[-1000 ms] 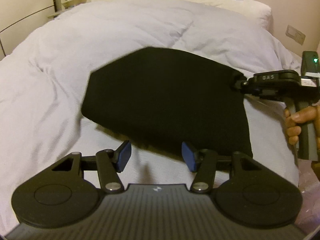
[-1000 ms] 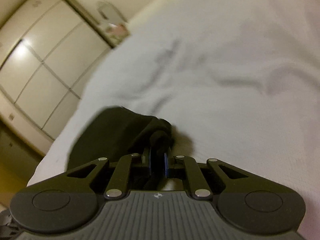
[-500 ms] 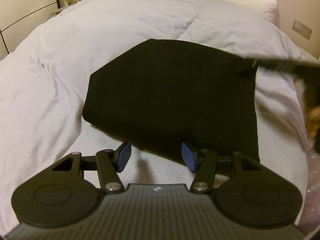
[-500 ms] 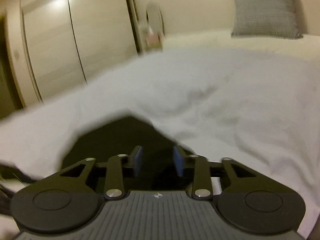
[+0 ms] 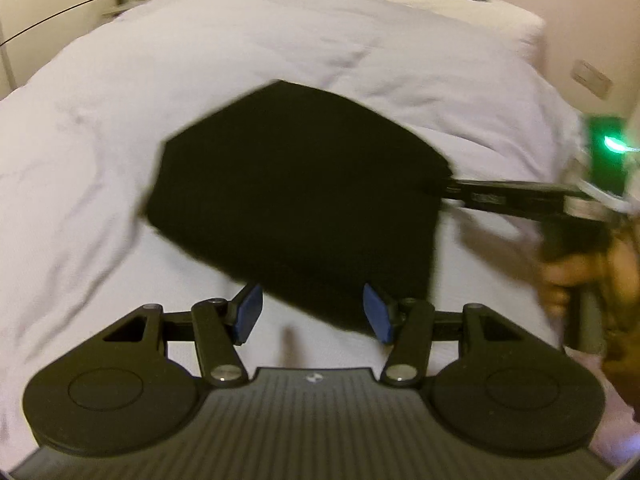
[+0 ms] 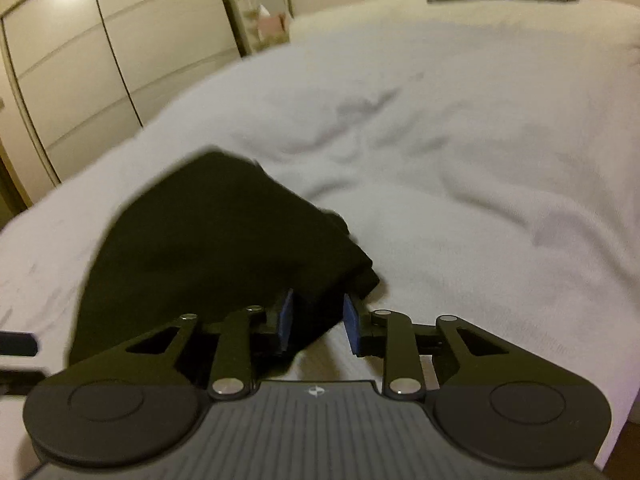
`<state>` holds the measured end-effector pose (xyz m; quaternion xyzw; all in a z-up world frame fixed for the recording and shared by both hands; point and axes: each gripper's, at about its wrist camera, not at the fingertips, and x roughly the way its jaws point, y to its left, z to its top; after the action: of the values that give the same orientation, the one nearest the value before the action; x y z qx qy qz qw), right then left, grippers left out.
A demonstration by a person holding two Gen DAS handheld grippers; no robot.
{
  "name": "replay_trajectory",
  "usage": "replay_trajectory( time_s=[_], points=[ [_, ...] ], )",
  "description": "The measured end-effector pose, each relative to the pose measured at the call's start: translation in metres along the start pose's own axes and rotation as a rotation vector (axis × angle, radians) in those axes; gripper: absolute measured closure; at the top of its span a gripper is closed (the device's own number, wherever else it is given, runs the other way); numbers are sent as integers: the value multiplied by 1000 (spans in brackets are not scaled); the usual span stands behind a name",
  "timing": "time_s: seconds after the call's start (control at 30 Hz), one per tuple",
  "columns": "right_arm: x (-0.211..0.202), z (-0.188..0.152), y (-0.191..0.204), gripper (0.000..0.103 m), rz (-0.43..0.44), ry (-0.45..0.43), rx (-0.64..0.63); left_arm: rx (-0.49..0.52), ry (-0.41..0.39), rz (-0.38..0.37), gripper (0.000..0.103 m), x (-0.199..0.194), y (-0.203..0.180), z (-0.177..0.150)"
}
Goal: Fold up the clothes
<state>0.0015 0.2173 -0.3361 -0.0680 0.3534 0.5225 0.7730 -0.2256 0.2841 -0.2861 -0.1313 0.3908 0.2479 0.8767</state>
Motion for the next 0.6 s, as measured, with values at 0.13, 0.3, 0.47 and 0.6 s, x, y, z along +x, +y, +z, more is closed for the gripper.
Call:
replay_trajectory(
  time_s=[0.13, 0.3, 0.47, 0.6],
  points=[
    [-14, 7, -1, 73, 23, -42, 17, -16, 26, 0, 52, 23, -8, -10],
    [14, 0, -8, 67, 10, 51, -18, -55, 59, -12, 45, 46, -2, -23],
    [-11, 0, -3, 61, -16, 54, 1, -59, 75, 45, 46, 27, -9, -23],
    [-57, -12, 8, 53, -24, 31, -7, -63, 66, 118, 54, -7, -23, -28]
  ],
)
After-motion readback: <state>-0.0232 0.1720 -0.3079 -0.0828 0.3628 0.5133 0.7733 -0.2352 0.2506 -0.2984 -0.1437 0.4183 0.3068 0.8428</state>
